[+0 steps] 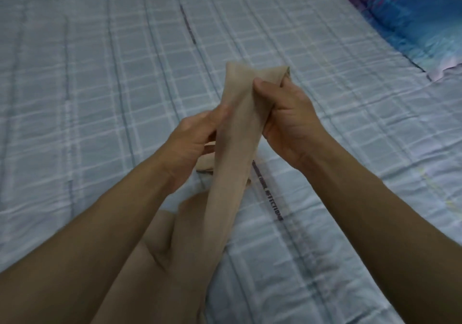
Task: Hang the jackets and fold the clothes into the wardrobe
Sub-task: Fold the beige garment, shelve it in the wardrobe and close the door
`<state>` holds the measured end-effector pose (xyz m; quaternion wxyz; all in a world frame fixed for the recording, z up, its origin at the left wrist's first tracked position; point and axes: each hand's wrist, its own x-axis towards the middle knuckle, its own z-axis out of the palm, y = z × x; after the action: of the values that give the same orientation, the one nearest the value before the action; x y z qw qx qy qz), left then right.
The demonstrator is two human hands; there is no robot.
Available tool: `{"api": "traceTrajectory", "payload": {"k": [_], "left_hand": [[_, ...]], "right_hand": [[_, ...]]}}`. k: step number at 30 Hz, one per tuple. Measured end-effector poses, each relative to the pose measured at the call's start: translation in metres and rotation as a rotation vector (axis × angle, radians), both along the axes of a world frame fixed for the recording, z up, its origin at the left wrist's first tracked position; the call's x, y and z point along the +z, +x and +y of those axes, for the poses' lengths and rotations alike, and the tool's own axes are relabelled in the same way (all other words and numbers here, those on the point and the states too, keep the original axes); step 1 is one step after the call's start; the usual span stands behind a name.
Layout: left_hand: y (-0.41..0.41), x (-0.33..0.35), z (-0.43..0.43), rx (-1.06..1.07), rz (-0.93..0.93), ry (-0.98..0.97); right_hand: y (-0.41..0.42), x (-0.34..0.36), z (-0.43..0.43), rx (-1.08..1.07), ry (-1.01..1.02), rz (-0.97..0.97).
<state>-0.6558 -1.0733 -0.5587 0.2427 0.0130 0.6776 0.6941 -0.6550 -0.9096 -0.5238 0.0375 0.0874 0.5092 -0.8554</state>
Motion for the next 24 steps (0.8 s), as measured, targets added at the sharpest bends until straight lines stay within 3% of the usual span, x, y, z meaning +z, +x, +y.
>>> {"api": "traceTrajectory", "payload": {"k": [4, 7, 11, 13, 16, 20, 24], "left_hand": [[-0.002, 0.017, -0.004, 0.182, 0.003, 0.071], [-0.006, 0.025, -0.022, 0.229, -0.180, 0.204], [-0.006, 0.028, -0.050, 0.258, -0.331, 0.220], [-0.009, 0.025, -0.057, 0.370, -0.322, 0.208], [-0.013, 0.021, -0.060, 0.503, -0.293, 0.260], [-0.017, 0.019, -0.061, 0.546, -0.194, 0.234], [-0.020, 0.017, -0.064, 0.565, -0.106, 0.181]], "right_hand": [[-0.008, -0.001, -0.019, 0.091, 0.088, 0.075], [-0.015, -0.005, -0.025, 0.183, 0.319, 0.184], [-0.008, -0.047, -0.016, 0.186, 1.012, 0.283], [-0.003, -0.078, -0.010, 0.253, 1.351, 0.179], [0.002, -0.118, -0.012, 0.467, 1.659, 0.051], [-0.003, -0.149, -0.018, 0.440, 1.776, 0.099], [-0.011, -0.155, -0.017, 0.250, 1.593, 0.098]]}}
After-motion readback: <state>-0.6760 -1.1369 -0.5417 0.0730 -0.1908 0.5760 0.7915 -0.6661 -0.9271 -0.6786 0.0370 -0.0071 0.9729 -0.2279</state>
